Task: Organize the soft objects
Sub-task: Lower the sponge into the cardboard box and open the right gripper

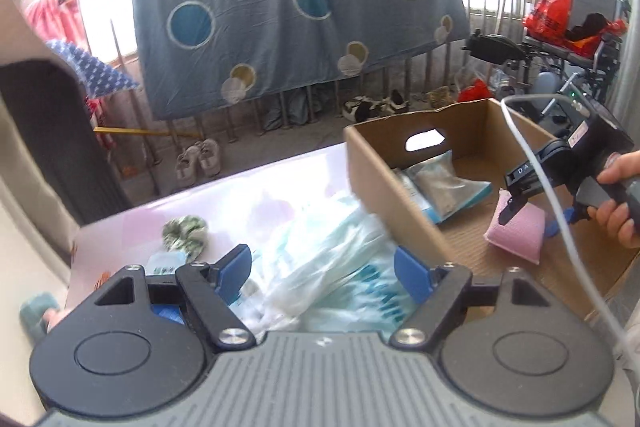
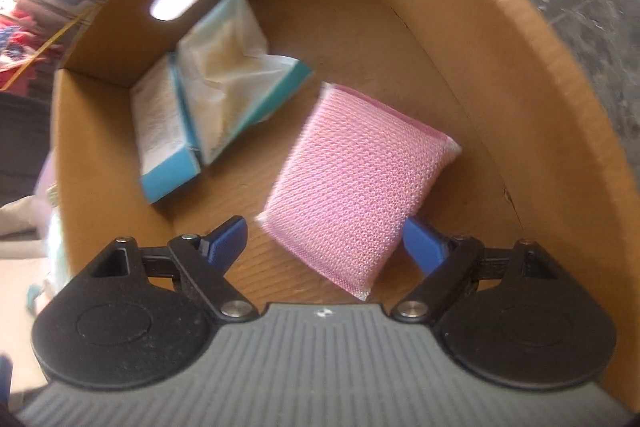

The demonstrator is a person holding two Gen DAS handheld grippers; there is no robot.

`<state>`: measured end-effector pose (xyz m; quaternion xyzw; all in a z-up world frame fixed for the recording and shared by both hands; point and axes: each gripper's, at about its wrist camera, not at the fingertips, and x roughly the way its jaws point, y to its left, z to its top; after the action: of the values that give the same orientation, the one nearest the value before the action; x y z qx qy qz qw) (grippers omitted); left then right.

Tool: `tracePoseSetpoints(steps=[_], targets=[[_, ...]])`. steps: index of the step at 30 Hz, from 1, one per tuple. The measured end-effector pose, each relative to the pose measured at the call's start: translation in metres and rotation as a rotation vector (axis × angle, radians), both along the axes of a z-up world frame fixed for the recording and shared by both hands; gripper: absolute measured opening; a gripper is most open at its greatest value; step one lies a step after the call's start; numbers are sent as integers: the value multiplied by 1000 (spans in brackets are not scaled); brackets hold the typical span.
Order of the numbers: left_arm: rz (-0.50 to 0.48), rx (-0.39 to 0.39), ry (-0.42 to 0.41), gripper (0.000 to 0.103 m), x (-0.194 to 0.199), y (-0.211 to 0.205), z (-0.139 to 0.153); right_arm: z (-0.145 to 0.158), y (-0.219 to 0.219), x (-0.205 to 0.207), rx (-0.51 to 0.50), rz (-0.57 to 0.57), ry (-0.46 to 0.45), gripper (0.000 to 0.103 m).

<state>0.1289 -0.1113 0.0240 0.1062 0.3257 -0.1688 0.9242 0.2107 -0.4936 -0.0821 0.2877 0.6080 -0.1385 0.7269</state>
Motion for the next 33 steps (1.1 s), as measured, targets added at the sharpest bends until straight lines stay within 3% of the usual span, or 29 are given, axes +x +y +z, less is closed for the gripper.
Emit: tracePoseSetpoints(steps=[3,5,9,11,14,16,17,23,28,30,31,32,33], targets=[[42,-21,29,80,3,23,-6,-16,7,14,-58,-17,47,88],[64,-34,40,80,3,37,-8,-23,7,20,-54,-34,52,98],[100,-64,55,80,3,58,-11,-22,15,25,-113,-6,6,95],[108,-77,60,80,4,66,-12,-18,16,21,-117,0,-39,74],[112,-85,64,80,3,71,-14,-9,17,14,-110,41,-81,59],[110,-88,65,80,3,73,-15,3,22,9,-153,109,-99,35],[109,-89,66,80,3,73,-15,11,25,7,-179,151,-103,35],[111,-86,70,80,5,66,-17,64,45,9,-426,417,-218,35],[125,-68,80,80,7,63,-20,87,51,40,-466,606,-349,37],[133,-57,87,80,9,62,-22,86,56,52,-508,676,-377,51],[135,-53,91,80,10,61,-23,82,61,60,-563,698,-373,72],[136,-49,93,80,10,61,-24,80,61,64,-623,701,-363,82],[136,-46,93,80,10,60,-24,79,59,67,-666,703,-359,82]])
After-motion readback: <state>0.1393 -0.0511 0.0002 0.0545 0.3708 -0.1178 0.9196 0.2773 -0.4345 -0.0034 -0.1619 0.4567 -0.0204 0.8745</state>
